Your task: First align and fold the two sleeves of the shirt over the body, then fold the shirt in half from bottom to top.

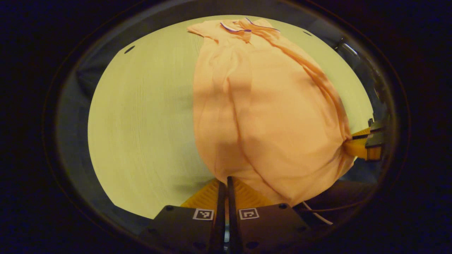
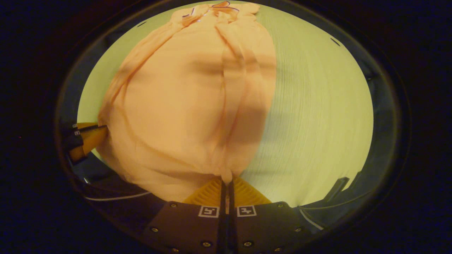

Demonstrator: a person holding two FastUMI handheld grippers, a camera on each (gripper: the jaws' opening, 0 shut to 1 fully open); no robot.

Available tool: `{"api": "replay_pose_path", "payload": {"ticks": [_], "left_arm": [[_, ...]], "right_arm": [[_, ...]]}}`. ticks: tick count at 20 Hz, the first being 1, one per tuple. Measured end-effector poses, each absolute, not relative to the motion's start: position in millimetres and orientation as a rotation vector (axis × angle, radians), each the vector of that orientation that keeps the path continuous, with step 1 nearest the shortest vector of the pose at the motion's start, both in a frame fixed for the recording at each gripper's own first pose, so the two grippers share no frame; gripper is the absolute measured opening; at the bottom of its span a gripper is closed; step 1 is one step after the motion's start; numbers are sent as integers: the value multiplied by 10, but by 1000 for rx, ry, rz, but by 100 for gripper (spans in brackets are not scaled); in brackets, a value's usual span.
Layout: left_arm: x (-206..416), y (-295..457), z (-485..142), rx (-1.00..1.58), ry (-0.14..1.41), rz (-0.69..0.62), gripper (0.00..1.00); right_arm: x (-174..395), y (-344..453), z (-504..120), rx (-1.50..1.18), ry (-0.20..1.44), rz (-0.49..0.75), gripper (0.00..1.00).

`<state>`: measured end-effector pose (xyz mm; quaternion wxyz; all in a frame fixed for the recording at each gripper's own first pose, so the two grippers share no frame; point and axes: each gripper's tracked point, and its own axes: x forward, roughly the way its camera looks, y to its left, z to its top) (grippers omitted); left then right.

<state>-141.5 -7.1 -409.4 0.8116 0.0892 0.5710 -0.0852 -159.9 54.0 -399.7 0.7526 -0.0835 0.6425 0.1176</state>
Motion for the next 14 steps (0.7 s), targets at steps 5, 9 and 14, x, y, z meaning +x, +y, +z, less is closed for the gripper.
{"api": "replay_pose_path", "payload": {"ticks": [5, 9, 14], "left_arm": [[-1309, 3, -3690, 173, 1216, -190, 5], [-1216, 83, -3581, 123, 1212, -178, 6], [-906, 55, -3194, 100, 1167, -172, 5]], "right_arm": [[-1580, 534, -4040, -194, 1376, 273, 0], [-1562, 537, -3987, -178, 1395, 267, 0], [-1328, 524, -3791, -149, 1348, 256, 0]]}}
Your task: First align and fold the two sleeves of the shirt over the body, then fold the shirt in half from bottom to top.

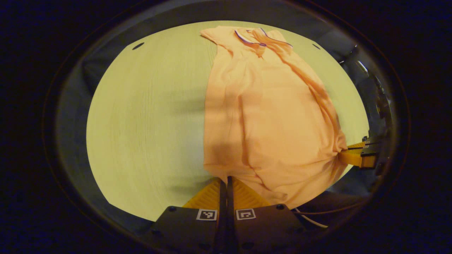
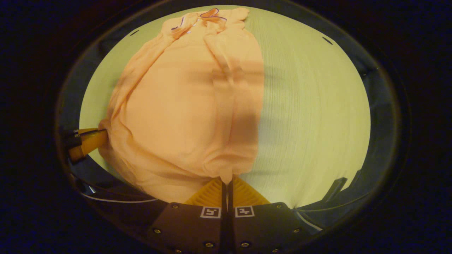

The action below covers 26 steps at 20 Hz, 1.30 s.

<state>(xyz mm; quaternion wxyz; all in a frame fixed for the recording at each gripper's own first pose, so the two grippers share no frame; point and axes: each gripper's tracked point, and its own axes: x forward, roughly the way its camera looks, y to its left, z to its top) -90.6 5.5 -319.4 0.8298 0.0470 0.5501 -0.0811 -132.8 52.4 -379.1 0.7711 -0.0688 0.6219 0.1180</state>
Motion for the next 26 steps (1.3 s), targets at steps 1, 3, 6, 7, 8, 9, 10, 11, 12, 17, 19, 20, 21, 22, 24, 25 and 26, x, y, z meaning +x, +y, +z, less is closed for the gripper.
{"api": "replay_pose_path", "payload": {"ticks": [1, 3, 6, 7, 8, 9, 10, 11, 12, 17, 19, 20, 21, 22, 24, 25, 26], "left_arm": [[-819, 57, -3128, 99, 1154, -172, 5], [-623, 50, -2984, 84, 1127, -169, 5], [-218, 33, -2754, 65, 1081, -162, 5], [-74, 30, -2672, 56, 1065, -161, 5], [69, 21, -2593, 46, 1047, -156, 5], [209, 28, -2509, 39, 1029, -153, 5], [355, 31, -2428, 32, 1012, -150, 5], [489, 42, -2334, 29, 995, -148, 5], [636, 59, -2256, 29, 979, -146, 5], [1309, 62, -1858, 29, 889, -130, 5], [1607, 61, -1703, 7, 846, -111, 6], [1731, 59, -1644, -7, 823, -101, 5], [1905, 63, -1624, -19, 803, -91, 5], [2061, 72, -1598, -29, 788, -83, 5], [2329, 133, -1550, -34, 754, -59, 5], [2459, 144, -1517, -36, 728, -50, 5], [2577, 157, -1502, -38, 703, -41, 5]], "right_arm": [[-1240, 526, -3734, -142, 1336, 255, 0], [-1031, 529, -3603, -131, 1303, 251, 0], [-608, 557, -3390, -114, 1245, 247, 0], [-460, 575, -3322, -108, 1227, 246, 0], [-317, 578, -3248, -103, 1206, 244, 0], [-168, 590, -3169, -99, 1184, 243, 0], [-24, 598, -3088, -93, 1163, 244, 0], [107, 616, -3012, -85, 1145, 246, 0], [238, 628, -2906, -79, 1125, 246, 0], [932, 686, -2522, -48, 1034, 246, 0], [1192, 687, -2367, -36, 998, 244, 0], [1342, 701, -2327, -28, 979, 241, 0], [1488, 712, -2261, -20, 960, 239, 0], [1632, 730, -2188, -13, 940, 238, 0], [1891, 756, -2095, 0, 902, 235, 0], [2042, 791, -2059, 10, 878, 233, 0], [2191, 819, -2054, 18, 855, 228, 0]]}}
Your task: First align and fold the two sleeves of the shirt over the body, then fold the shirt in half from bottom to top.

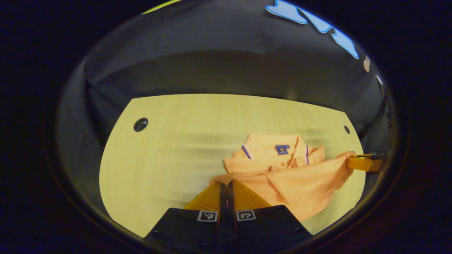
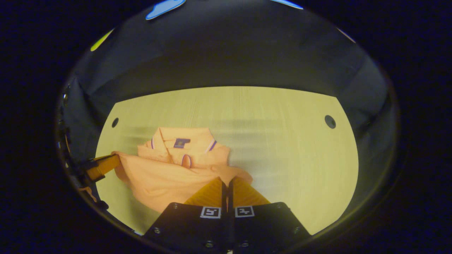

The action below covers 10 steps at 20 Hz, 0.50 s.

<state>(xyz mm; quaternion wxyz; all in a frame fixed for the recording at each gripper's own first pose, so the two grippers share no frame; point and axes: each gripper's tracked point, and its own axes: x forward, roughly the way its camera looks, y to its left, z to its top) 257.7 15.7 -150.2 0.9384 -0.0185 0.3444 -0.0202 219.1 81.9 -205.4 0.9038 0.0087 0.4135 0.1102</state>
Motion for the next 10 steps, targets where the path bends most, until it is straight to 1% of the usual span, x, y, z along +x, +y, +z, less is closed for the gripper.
{"api": "replay_pose_path", "payload": {"ticks": [3, 4, 5, 10], "left_arm": [[2882, 162, -1444, -70, 610, -13, 6], [2982, 165, -1463, -74, 585, -5, 5], [3068, 166, -1488, -65, 567, 1, 6], [3382, 164, -1534, -11, 506, 11, 5]], "right_arm": [[2616, 846, -1951, 31, 746, 197, 0], [2758, 863, -1950, 34, 711, 185, 0], [2853, 877, -1951, 38, 685, 177, 0], [3204, 897, -2105, 34, 613, 132, 0]]}}
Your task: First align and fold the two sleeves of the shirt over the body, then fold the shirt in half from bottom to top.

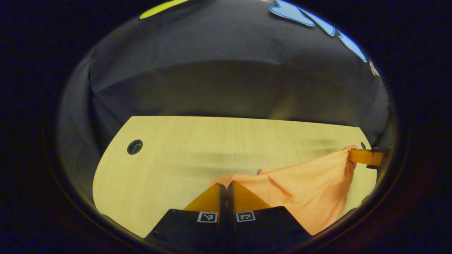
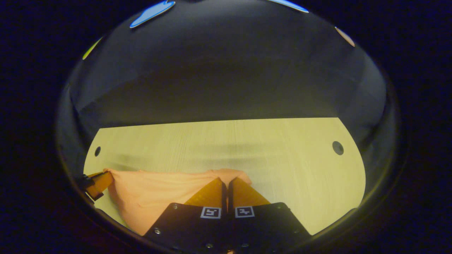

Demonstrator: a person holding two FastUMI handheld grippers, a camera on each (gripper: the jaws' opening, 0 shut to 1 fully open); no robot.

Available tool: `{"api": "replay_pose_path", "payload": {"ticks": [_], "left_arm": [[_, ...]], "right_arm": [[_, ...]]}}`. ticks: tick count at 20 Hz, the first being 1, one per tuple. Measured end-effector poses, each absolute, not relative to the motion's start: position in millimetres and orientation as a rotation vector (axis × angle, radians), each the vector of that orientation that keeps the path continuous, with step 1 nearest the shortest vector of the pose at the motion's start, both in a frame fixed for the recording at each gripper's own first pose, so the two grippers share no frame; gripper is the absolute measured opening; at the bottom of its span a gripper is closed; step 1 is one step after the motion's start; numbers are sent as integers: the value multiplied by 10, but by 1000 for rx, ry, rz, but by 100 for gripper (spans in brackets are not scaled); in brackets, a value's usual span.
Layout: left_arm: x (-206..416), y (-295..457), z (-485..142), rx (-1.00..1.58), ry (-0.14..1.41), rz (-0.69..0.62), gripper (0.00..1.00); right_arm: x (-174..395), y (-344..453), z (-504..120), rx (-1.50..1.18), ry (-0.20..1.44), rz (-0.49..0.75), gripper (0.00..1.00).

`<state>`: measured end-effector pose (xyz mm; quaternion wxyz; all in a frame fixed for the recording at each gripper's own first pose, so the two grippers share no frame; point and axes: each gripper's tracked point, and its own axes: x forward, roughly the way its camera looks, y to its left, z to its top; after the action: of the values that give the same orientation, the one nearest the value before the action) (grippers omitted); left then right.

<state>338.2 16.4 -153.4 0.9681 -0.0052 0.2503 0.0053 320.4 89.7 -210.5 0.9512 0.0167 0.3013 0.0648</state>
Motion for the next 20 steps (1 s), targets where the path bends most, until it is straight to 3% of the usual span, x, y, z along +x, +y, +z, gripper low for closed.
{"api": "replay_pose_path", "payload": {"ticks": [6, 9, 12, 13, 14, 17, 20], "left_arm": [[3389, -54, -1686, 94, 534, 32, 5], [3392, -51, -1782, 46, 551, 19, 12], [3295, -12, -1773, 75, 571, 16, 77], [3282, -80, -1695, 73, 570, 5, 90], [3265, -112, -1610, 69, 564, 1, 89], [3037, -150, -1361, 63, 551, -12, 82], [2747, -151, -1046, 38, 533, -28, 84]], "right_arm": [[3228, 904, -2229, 51, 656, 102, 0], [3232, 923, -2185, 43, 640, 101, 1], [3178, 926, -2193, 63, 646, 106, 14], [3163, 923, -2189, 67, 653, 104, 38], [3149, 922, -2153, 72, 650, 99, 61], [3042, 901, -2028, 72, 636, 95, 64], [2713, 876, -1737, 60, 607, 99, 64]]}}
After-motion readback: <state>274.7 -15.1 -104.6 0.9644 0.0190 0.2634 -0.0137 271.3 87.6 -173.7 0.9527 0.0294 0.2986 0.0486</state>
